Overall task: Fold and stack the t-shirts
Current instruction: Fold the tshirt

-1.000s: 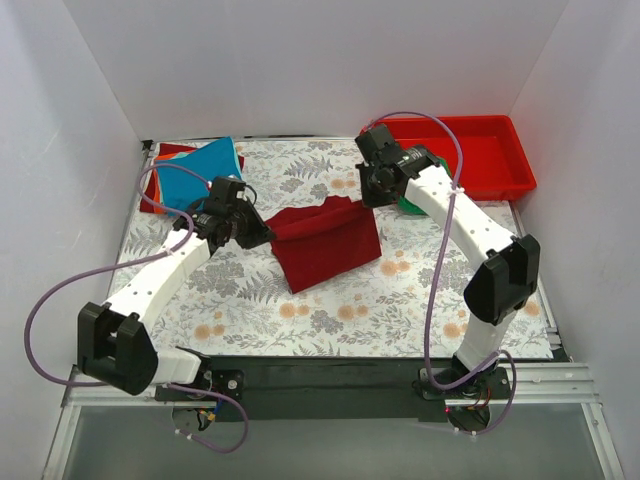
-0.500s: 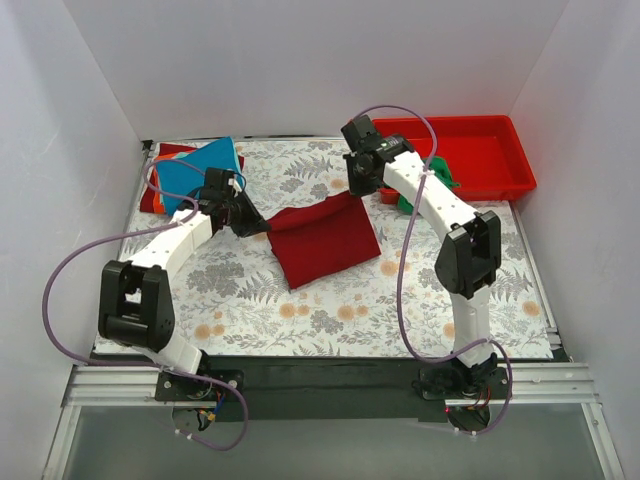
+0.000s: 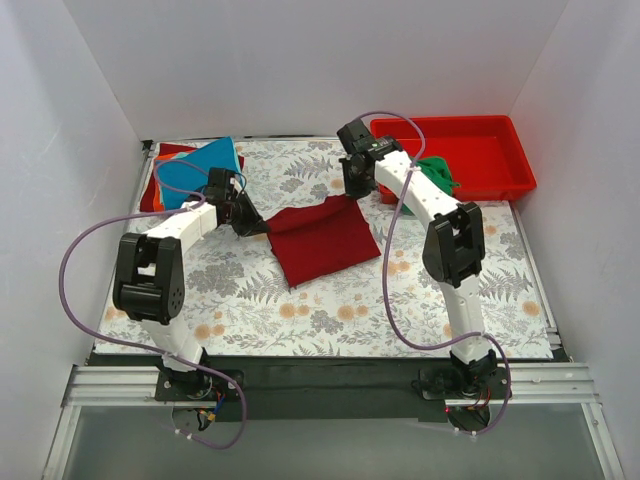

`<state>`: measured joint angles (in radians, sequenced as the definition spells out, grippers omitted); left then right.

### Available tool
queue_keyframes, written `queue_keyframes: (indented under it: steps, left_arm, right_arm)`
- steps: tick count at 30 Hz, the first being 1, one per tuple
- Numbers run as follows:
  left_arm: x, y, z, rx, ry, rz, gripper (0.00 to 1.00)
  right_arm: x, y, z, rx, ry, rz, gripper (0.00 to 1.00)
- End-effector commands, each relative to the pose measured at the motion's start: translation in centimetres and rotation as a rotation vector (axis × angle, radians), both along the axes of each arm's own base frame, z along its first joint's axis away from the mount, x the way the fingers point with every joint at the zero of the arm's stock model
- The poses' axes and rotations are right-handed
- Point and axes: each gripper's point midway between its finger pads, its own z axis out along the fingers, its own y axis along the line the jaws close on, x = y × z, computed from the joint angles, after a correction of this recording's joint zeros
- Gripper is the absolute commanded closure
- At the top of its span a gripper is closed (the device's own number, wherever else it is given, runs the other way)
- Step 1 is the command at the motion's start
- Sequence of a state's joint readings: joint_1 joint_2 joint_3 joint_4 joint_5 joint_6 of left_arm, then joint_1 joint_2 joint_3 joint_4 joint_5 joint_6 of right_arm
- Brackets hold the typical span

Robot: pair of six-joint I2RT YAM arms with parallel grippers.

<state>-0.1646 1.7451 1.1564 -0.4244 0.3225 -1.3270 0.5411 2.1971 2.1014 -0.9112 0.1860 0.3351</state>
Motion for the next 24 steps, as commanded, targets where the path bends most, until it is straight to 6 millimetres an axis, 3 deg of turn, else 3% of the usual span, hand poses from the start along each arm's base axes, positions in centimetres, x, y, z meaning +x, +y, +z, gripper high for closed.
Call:
queue_keyframes:
  steps: [1,10,12,13,15,16,17,23,24]
  left_arm:
    - [2.0,0.4,1.7,0.0,-0.083,-0.009,1.0]
    - [3.2,0.7,-0.2,0.017,-0.075,-0.022,1.0]
    - [3.6,1.5,-0.1,0.04,-0.075,0.01,0.7]
    - [3.8,1.8,0.2,0.053,-0.08,0.023,0.62]
    - [4.3,2.6,0.8,0.087,-0.103,0.059,0.32]
    - [4.6,2.8,1.8,0.089,-0.125,0.068,0.29]
    - [4.8,2.8,2.2,0.091,-0.138,0.074,0.28]
    - [3.8,1.9,4.5,0.038,-0.173,0.037,0.27]
    - [3.4,1.9,4.5,0.033,-0.17,0.033,0.27]
  right_arm:
    - [2.3,0.1,1.5,0.024,-0.073,-0.004,0.99]
    - [3.6,0.8,0.7,0.059,-0.065,0.005,0.97]
    - [3.9,1.1,0.9,0.08,-0.065,0.02,0.78]
    - [4.2,1.2,1.7,0.093,-0.08,0.023,0.58]
    - [4.3,1.4,2.6,0.107,-0.096,0.043,0.42]
    - [4.4,1.4,3.0,0.113,-0.105,0.047,0.33]
    - [4.3,1.5,3.8,0.125,-0.117,0.056,0.32]
    - [3.0,1.5,7.2,0.17,-0.153,0.107,0.32]
    - [2.4,1.5,6.9,0.171,-0.135,0.115,0.32]
